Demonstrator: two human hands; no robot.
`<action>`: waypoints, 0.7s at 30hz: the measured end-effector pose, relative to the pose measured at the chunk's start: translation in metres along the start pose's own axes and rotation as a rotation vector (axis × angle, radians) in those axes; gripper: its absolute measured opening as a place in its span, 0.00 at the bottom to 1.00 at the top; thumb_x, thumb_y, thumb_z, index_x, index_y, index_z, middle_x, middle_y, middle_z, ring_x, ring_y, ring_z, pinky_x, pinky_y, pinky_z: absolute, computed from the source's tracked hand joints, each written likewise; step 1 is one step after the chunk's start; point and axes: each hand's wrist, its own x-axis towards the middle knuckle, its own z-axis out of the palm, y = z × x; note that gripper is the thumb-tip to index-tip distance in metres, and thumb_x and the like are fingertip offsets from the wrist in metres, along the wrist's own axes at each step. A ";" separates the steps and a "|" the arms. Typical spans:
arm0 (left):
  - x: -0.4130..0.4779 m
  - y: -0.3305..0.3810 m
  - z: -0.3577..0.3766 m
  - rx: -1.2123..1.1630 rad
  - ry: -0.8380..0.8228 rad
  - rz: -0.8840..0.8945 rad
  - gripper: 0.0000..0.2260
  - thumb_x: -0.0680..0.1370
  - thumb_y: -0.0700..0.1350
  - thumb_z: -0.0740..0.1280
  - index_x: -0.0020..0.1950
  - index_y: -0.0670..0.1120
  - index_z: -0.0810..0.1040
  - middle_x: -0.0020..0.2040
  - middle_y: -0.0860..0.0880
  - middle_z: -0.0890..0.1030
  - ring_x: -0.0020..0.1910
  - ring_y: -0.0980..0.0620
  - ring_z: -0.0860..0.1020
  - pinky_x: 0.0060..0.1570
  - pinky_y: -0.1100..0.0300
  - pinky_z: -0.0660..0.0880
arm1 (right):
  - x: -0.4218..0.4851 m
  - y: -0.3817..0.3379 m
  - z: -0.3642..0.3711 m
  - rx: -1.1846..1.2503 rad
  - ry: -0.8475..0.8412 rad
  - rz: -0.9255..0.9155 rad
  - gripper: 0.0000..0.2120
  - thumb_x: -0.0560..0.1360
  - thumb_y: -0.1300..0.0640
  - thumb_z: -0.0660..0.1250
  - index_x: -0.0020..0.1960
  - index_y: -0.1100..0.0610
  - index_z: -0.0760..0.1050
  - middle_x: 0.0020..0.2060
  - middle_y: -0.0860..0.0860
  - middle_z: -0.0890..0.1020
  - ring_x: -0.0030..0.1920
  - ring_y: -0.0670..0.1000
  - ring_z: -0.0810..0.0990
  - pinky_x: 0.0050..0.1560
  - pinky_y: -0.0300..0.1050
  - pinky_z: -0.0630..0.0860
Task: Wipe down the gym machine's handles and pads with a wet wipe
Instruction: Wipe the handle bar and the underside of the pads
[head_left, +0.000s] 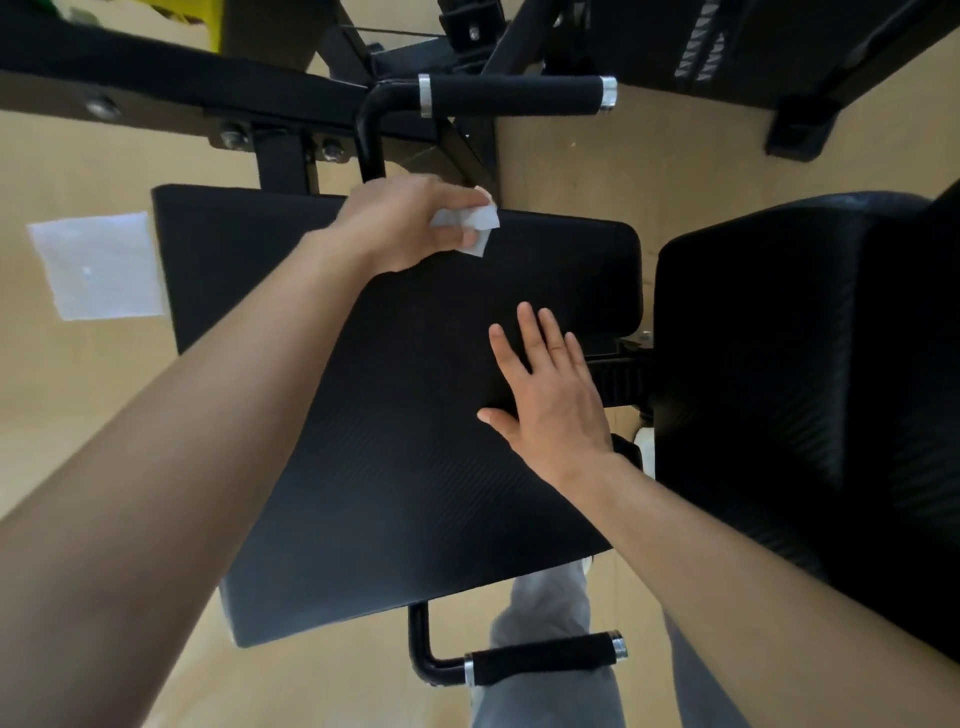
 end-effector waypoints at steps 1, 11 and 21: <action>-0.007 -0.005 0.001 0.003 0.039 -0.022 0.22 0.83 0.59 0.62 0.77 0.62 0.67 0.72 0.45 0.75 0.67 0.40 0.74 0.55 0.45 0.73 | 0.000 0.000 -0.001 -0.007 -0.005 0.002 0.43 0.80 0.38 0.62 0.83 0.51 0.41 0.82 0.58 0.41 0.82 0.59 0.39 0.81 0.57 0.43; -0.056 -0.033 0.019 0.080 0.493 -0.322 0.22 0.82 0.62 0.60 0.69 0.51 0.78 0.64 0.45 0.80 0.65 0.42 0.76 0.68 0.45 0.65 | 0.035 0.001 -0.032 0.034 0.157 0.020 0.49 0.71 0.31 0.69 0.82 0.50 0.53 0.82 0.59 0.51 0.81 0.63 0.50 0.80 0.64 0.50; -0.039 -0.020 0.026 0.120 0.413 -0.265 0.20 0.84 0.61 0.56 0.69 0.54 0.77 0.64 0.46 0.80 0.67 0.42 0.75 0.74 0.43 0.62 | 0.077 0.023 -0.033 -0.067 0.064 0.067 0.53 0.68 0.19 0.54 0.81 0.41 0.34 0.82 0.56 0.37 0.80 0.65 0.35 0.77 0.73 0.43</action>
